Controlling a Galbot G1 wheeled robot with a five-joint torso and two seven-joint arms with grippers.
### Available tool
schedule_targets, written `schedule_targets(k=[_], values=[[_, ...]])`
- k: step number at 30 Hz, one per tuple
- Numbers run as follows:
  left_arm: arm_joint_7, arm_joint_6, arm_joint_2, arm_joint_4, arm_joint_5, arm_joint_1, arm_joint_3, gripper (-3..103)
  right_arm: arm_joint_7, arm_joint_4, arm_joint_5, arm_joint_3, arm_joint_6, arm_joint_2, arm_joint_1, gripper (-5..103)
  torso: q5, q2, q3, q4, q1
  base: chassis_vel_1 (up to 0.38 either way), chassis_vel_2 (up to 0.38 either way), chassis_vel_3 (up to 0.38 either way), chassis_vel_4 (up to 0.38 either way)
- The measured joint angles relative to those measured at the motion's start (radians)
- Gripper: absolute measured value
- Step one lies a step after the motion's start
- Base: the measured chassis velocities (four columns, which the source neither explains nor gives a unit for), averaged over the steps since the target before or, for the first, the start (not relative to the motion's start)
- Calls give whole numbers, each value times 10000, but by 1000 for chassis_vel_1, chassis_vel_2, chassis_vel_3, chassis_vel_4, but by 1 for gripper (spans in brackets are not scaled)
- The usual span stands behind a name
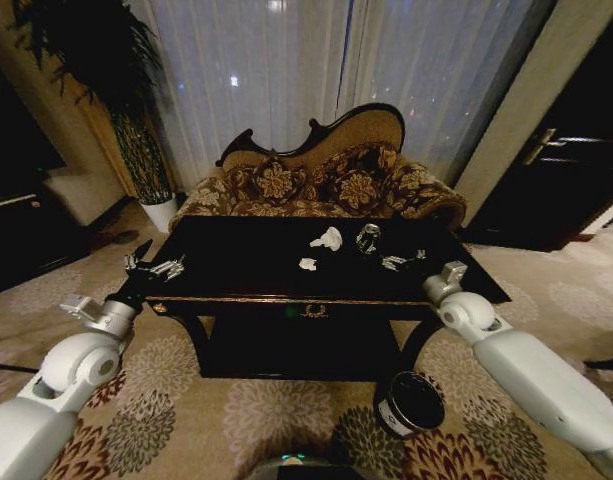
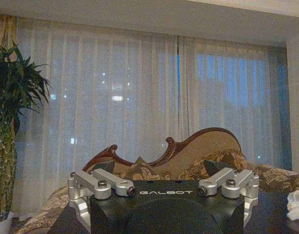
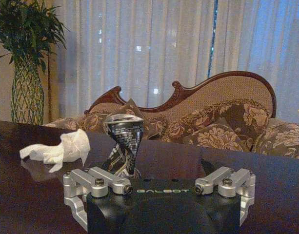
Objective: Move to the front of the table and place the trash on the table into the trash bin.
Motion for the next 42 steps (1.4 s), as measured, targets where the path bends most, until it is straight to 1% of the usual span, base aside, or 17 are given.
schedule_targets(k=[2, 6, 8, 10, 23, 24, 26, 29, 30, 31, 32, 34, 35, 38, 40, 41, 42], values=[[0, 0, 0, 0, 0, 0, 0, 100, -8, -44, 5, -127, -4, 43, 173, 100, -1, 0, 0, 0, 1, 0, 0, 0, 0], [0, 0, 0, 0, 0, 0, 0, 100, 8, -196, 22, -803, -87, 212, 1006, 100, -2, 0, 0, 2, 0, 0, 0, 0, 0], [0, 0, 0, 0, 0, 0, 0, 100, 16, -223, 33, -884, -99, 229, 1094, 100, -1, 0, 0, 2, 0, 0, 0, 0, 0], [0, 0, 0, 0, 0, 0, 0, 100, 26, -342, 52, -1250, -126, 272, 1418, 100, -3, 0, 0, 1, 0, 0, 0, 0, 0], [0, 1, 0, 0, 0, 0, 0, 100, 126, -1149, -60, -2149, -209, 954, 2156, 101, -1, 0, 0, 1, 0, 0, 0, 0, 0], [0, 1, 0, 0, 0, 0, 0, 100, 187, -1178, -48, -2179, -230, 1040, 2212, 91, 0, 0, 0, 2, 0, 0, 0, 0, 0], [0, 0, 0, 0, 0, -1, 0, 100, 215, -1180, -34, -2181, -241, 1066, 2229, 91, 0, 0, 0, 2, 0, 0, 0, 0, 0], [0, 0, 0, 0, 0, -1, 0, 100, 258, -1181, 7, -2171, -251, 1073, 2238, 75, -1, 0, -1, 1, 0, 0, 0, 0, 0], [0, 0, 0, 0, 0, -1, 0, 100, 258, -1181, 7, -2171, -251, 1073, 2238, 75, -1, 0, -1, 1, 0, 0, 0, 0, 0], [0, 0, 0, 0, 0, 0, 0, 100, 260, -1180, 11, -2151, -251, 1068, 2237, 70, -1, 0, 0, 0, 0, 0, 0, 0, 0], [0, 0, 0, 0, 0, 0, 0, 100, 261, -1178, 12, -2129, -251, 1064, 2232, 70, -2, 0, -1, 1, 0, 0, 0, 0, 0], [0, 0, 0, 0, 0, 0, 0, 100, 264, -1156, 12, -2033, -251, 1045, 2156, 59, -1, 0, -1, 0, 0, 0, 0, 0, 0], [0, 0, 0, 0, 0, 0, 0, 100, 264, -1156, 12, -2033, -251, 1045, 2156, 59, -1, 0, -1, 0, 0, 0, 0, 0, 0], [0, 0, 0, 0, 0, 0, 0, 100, 282, -1074, -18, -1934, -255, 1017, 2048, 42, -1, 0, -1, 0, -1, 0, 0, 0, 0], [0, 0, 0, 0, 0, 0, 0, 100, 296, -1059, -23, -1923, -260, 1016, 2035, 42, -1, 0, -1, 1, 0, 0, 0, 0, 0], [0, 1, 0, 0, 0, 0, 0, 100, 354, -1035, -44, -1878, -274, 1017, 1997, 32, -1, 0, -1, 1, 0, 0, 0, 0, 0], [0, 1, 0, 0, 0, 0, 0, 100, 354, -1035, -44, -1878, -274, 1017, 1997, 32, -1, 0, -1, 1, 0, 0, 0, 0, 0]])
